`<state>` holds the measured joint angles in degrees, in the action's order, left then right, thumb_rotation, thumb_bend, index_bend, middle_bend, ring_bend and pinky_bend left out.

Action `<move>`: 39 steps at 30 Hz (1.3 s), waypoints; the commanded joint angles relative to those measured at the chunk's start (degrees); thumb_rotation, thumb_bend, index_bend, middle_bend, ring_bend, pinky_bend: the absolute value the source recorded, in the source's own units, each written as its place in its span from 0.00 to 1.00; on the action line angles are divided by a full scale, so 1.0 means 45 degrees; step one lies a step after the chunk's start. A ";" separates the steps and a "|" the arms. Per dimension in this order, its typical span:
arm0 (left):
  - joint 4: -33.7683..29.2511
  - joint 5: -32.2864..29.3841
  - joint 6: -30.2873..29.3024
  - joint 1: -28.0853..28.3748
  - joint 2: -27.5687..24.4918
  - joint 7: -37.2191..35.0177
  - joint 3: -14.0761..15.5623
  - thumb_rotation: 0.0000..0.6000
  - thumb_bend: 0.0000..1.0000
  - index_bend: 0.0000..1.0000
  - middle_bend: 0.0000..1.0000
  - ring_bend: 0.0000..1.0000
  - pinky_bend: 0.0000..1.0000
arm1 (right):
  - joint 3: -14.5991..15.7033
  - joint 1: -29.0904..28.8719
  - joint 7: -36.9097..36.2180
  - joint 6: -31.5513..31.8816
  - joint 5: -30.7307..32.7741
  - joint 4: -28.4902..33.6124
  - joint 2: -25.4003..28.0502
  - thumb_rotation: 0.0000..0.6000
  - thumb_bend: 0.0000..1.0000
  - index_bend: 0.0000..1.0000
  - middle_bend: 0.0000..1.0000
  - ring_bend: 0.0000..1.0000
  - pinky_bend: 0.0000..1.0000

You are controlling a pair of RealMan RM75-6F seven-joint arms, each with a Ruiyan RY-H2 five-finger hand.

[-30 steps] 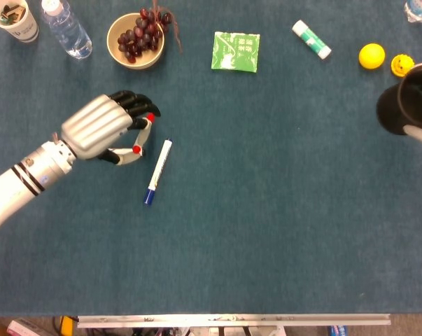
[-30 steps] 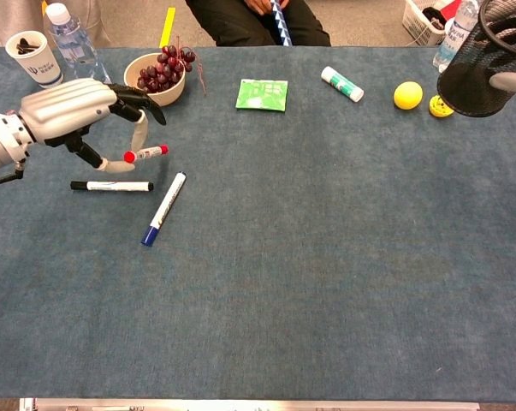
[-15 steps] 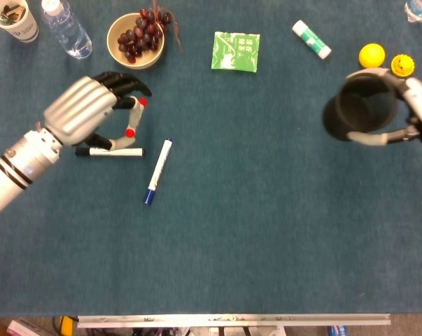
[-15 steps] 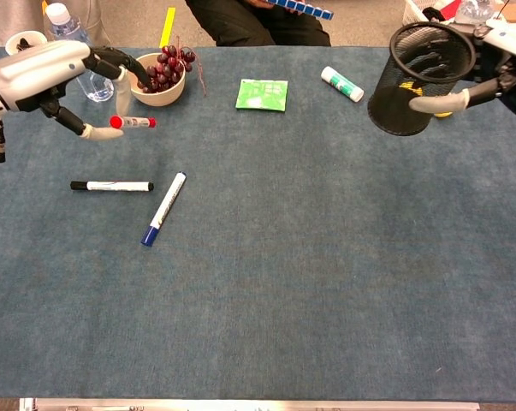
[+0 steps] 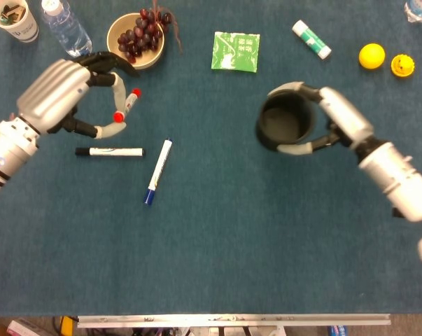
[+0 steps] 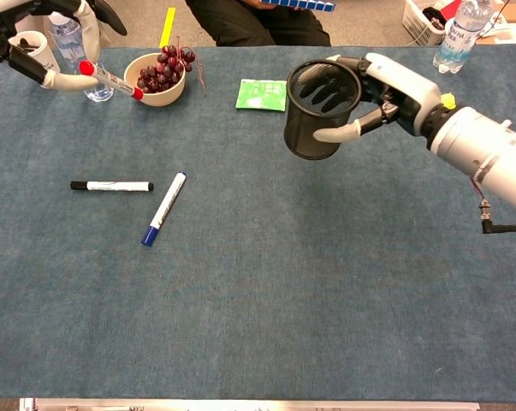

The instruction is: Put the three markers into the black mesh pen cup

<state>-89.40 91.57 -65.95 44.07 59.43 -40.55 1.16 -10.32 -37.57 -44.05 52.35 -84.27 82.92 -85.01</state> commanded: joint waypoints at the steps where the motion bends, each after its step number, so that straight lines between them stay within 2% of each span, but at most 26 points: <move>1: -0.0627 -0.0222 0.0372 0.0033 -0.0546 -0.0559 -0.0212 1.00 0.24 0.60 0.28 0.19 0.25 | -0.0072 -0.0410 0.0290 -0.0137 0.0076 -0.0609 -0.0810 1.00 0.36 0.52 0.45 0.34 0.29; 10: -0.1463 -0.0412 0.0985 0.0056 -0.1307 -0.1779 -0.0566 1.00 0.24 0.60 0.28 0.19 0.25 | -0.0360 -0.1131 0.0472 -0.0150 0.0342 -0.2086 -0.2741 1.00 0.36 0.52 0.45 0.34 0.29; 15: -0.1773 -0.0473 0.1218 0.0041 -0.1549 -0.2346 -0.0759 1.00 0.24 0.60 0.28 0.19 0.25 | -0.0591 -0.1678 0.0620 -0.0685 0.0729 -0.2671 -0.3594 1.00 0.36 0.52 0.45 0.34 0.29; 24: -0.2092 -0.0244 0.1475 0.0076 -0.1744 -0.2653 -0.1011 1.00 0.24 0.60 0.28 0.19 0.25 | -0.1358 -0.2786 0.1951 -0.2289 0.2180 -0.2866 -0.4194 1.00 0.36 0.52 0.45 0.34 0.29; 39: -0.2413 0.0323 0.2269 0.0503 -0.1585 -0.2454 -0.1105 1.00 0.24 0.60 0.28 0.19 0.25 | -0.2346 -0.3949 0.4526 -0.3300 0.4603 -0.3149 -0.5011 1.00 0.37 0.52 0.45 0.34 0.29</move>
<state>-100.22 93.00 -55.92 46.20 52.23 -51.69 -3.78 -20.41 -54.80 -24.40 37.93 -64.29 69.12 -107.02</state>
